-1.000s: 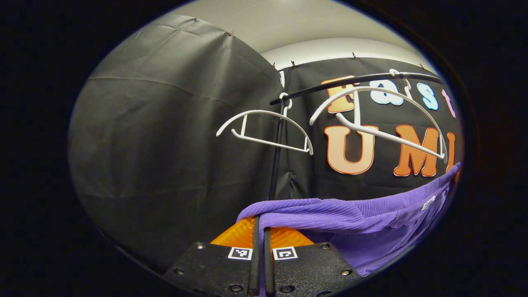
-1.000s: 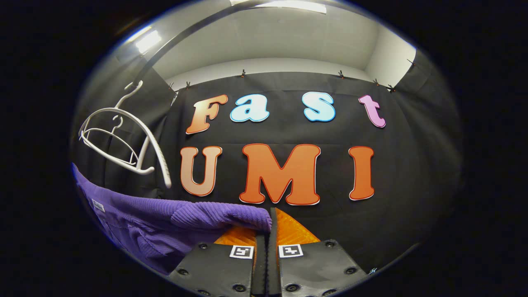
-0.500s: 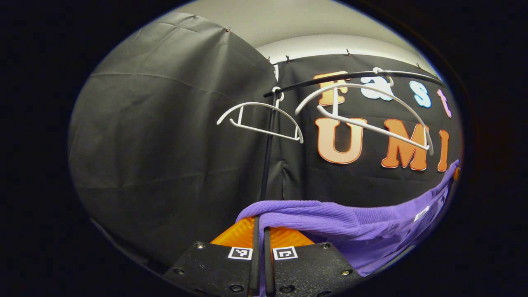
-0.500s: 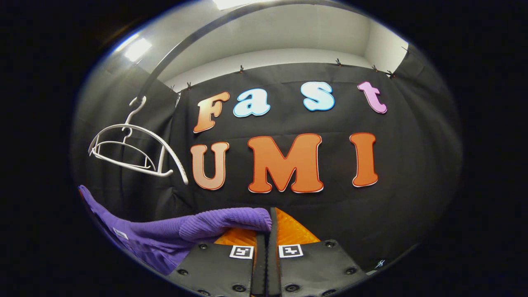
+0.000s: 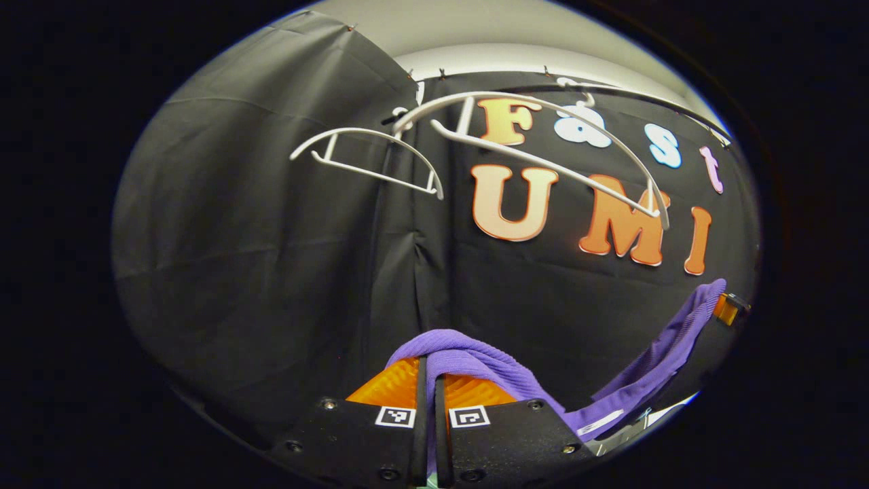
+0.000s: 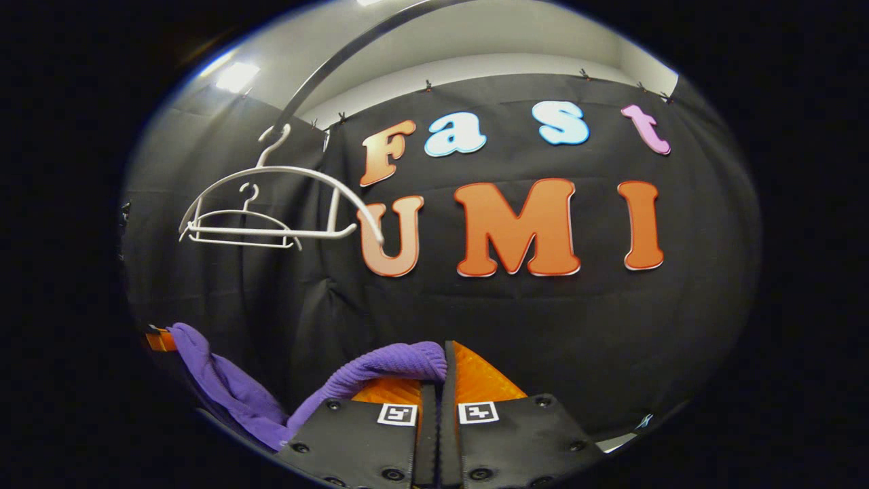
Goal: Grasp the clothes on the hanger with both hands and then place them into the laundry hamper below.
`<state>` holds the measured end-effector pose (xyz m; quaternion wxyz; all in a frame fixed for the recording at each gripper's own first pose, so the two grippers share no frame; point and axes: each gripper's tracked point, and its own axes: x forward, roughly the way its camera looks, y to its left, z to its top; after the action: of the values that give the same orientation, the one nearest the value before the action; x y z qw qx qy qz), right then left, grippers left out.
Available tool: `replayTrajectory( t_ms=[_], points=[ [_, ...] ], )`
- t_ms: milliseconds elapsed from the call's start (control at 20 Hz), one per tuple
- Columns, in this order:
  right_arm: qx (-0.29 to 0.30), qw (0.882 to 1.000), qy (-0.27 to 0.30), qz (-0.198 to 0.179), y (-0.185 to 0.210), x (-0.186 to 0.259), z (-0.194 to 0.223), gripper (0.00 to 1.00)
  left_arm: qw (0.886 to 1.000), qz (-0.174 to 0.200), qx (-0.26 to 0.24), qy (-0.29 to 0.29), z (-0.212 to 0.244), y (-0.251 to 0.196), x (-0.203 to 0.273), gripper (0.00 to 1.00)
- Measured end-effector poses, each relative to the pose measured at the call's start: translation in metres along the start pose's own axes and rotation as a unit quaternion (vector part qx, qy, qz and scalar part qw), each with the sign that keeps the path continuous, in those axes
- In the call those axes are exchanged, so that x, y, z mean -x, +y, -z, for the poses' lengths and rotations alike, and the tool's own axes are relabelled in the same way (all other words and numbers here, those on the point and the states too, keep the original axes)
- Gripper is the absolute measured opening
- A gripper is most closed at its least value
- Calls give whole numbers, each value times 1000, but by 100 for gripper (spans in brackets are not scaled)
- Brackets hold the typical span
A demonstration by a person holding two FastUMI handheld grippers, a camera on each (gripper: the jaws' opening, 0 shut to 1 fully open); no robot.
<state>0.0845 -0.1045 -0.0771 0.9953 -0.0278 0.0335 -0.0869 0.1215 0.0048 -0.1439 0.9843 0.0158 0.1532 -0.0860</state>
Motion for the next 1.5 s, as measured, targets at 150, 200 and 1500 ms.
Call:
replayTrajectory(
  t_ms=[150,200,1500],
  points=[
    [0,999,23,-41,41,0,23,11,999,38,2,27,23,-33,-4,5],
    [-4,998,35,-57,55,3,34,11,998,48,3,36,31,-41,-3,5],
    [-91,898,429,-36,79,74,329,12,932,69,66,351,261,-103,25,8]
  ],
)
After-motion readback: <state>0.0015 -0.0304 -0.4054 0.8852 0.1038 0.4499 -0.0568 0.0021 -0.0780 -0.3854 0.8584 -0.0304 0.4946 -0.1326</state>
